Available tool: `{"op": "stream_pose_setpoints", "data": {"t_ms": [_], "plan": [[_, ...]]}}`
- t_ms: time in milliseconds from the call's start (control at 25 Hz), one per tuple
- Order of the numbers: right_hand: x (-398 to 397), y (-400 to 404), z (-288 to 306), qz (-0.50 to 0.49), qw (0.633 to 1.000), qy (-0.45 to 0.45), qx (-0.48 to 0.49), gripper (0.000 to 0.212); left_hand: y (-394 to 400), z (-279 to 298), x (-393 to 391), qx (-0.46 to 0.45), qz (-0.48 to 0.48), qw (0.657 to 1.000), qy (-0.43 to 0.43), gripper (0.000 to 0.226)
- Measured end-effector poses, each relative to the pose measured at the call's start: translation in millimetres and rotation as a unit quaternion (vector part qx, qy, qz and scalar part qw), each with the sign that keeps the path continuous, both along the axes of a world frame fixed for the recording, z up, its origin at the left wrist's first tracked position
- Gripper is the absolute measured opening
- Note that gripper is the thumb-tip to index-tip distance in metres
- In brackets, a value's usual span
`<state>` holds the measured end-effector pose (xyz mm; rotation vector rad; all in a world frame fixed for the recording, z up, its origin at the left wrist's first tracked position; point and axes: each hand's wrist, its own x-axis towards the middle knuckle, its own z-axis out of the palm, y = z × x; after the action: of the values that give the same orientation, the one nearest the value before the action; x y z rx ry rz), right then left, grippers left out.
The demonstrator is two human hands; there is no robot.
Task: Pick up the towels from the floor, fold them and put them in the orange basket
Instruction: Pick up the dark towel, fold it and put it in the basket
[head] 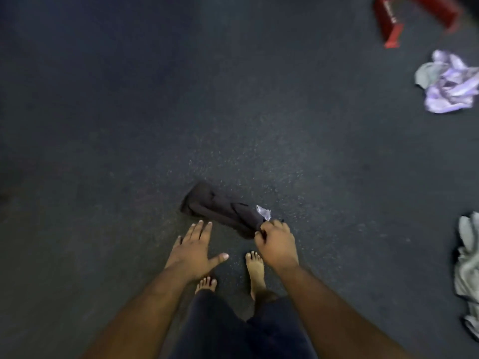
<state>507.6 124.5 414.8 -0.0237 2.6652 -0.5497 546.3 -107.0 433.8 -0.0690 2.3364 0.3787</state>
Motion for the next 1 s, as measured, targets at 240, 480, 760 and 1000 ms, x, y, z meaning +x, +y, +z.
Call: {"op": "stream_pose_setpoints", "data": {"t_ms": [240, 480, 760, 1000], "plan": [[90.3, 42.0, 114.8, -0.179, 0.979, 0.090, 0.029, 0.023, 25.3, 92.0, 7.0, 0.007, -0.193, 0.979, 0.065, 0.106], [185.1, 109.4, 190.5, -0.335, 0.933, 0.111, 0.074, 0.023, 120.4, 158.4, 14.3, 0.044, -0.372, 0.916, 0.143, 0.105], [334.6, 199.4, 254.2, -0.512, 0.845, 0.145, 0.059, 0.017, 266.7, 218.1, 89.7, 0.092, -0.547, 0.815, 0.167, 0.115], [479.9, 287.5, 282.2, -0.636, 0.750, 0.183, 0.017, 0.022, 411.2, 263.0, 215.6, 0.143, -0.630, 0.749, 0.147, 0.112]]}}
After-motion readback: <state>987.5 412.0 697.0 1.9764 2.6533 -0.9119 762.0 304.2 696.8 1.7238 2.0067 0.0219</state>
